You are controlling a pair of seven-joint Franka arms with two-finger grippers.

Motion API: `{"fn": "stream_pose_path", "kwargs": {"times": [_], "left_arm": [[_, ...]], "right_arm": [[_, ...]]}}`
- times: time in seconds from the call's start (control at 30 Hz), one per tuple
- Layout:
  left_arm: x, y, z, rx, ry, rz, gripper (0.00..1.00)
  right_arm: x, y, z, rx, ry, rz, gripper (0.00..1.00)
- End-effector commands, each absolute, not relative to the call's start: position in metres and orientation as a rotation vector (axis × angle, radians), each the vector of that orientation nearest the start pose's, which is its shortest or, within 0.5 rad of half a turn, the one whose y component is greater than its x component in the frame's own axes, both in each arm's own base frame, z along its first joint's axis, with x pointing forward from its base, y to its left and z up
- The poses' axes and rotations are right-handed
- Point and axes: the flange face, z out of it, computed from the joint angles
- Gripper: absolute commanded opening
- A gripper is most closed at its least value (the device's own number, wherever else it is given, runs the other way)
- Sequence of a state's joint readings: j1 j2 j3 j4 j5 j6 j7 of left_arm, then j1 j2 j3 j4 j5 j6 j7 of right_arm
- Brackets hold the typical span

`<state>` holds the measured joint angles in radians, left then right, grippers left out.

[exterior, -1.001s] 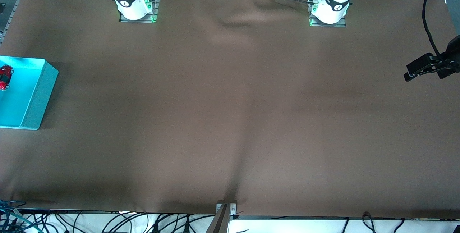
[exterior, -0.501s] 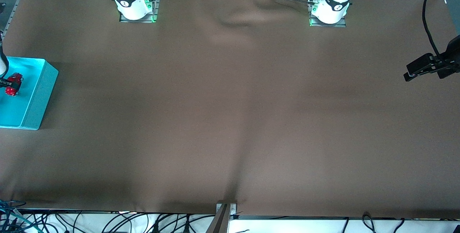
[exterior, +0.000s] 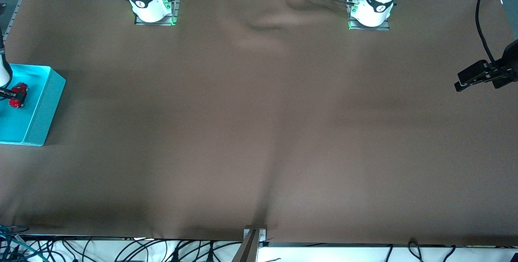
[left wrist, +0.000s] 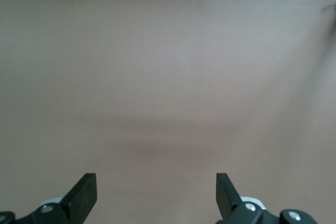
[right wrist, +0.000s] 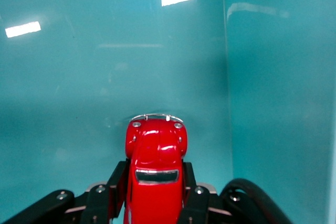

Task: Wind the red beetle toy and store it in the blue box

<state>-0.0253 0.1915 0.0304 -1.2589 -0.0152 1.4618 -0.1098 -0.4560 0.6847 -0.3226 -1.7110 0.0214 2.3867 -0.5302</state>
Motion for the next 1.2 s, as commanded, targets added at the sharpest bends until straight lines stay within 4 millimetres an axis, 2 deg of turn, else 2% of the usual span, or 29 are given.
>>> {"fn": "stream_pose_path", "kwargs": {"times": [0.0,0.1,0.23,0.3,0.53,0.67,0.87,1.17], "left_arm": [[0.599,0.0,0.651,-3.164,-0.17,-0.008,1.0],[0.599,-0.001,0.651,-3.164,-0.168,-0.008,1.0],[0.599,-0.001,0.651,-3.164,-0.168,-0.008,1.0],[0.599,-0.001,0.651,-3.165,-0.165,-0.008,1.0],[0.599,-0.001,0.651,-3.165,-0.165,-0.008,1.0],[0.599,0.0,0.651,-3.164,-0.168,-0.008,1.0],[0.599,-0.001,0.651,-3.164,-0.168,-0.008,1.0],[0.599,0.0,0.651,-3.164,-0.17,-0.008,1.0]], "right_arm": [[0.501,-0.465,0.217,-3.281,0.298,0.113,0.44],[0.501,-0.465,0.217,-3.278,0.313,0.111,0.71],[0.506,-0.459,0.215,-3.271,0.309,0.104,0.77],[0.506,-0.458,0.215,-3.269,0.313,0.102,0.9],[0.508,-0.458,0.221,-3.269,0.33,0.088,0.92],[0.515,-0.451,0.231,-3.26,0.374,0.062,0.92],[0.515,-0.448,0.242,-3.245,0.389,0.074,1.0],[0.515,-0.444,0.259,-3.225,0.396,0.094,1.0]]}}
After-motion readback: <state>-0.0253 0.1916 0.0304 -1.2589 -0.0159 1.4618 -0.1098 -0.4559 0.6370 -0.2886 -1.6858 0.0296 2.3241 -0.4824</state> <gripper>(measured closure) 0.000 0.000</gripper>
